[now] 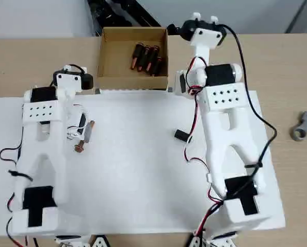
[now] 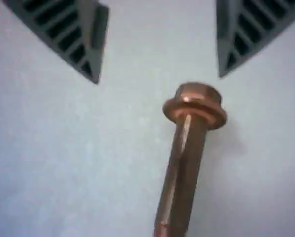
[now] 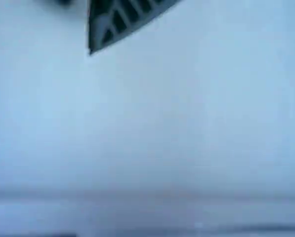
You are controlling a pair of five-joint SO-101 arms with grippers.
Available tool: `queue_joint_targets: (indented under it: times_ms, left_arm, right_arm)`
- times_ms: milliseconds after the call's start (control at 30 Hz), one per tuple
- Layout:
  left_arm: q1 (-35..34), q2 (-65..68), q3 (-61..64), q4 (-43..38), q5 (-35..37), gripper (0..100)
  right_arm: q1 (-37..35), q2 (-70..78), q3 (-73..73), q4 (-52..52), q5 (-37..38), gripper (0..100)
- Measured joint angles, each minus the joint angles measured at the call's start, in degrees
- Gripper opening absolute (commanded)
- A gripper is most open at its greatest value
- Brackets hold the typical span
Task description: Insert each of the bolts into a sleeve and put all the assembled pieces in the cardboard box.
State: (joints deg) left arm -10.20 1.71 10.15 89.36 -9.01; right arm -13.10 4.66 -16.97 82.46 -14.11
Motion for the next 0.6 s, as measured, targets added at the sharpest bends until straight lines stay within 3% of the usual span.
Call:
queue_joint_targets:
  times_ms: [267,600]
  left_arm:
    - [-0.09,4.84,0.0,-3.87,0.0,14]
    - [-0.09,12.75,0.0,-6.95,0.0,14]
  right_arm:
    - [-0.18,-3.6,0.0,7.74,0.0,16.2]
    - [-0.18,-4.66,0.0,8.97,0.0,16.2]
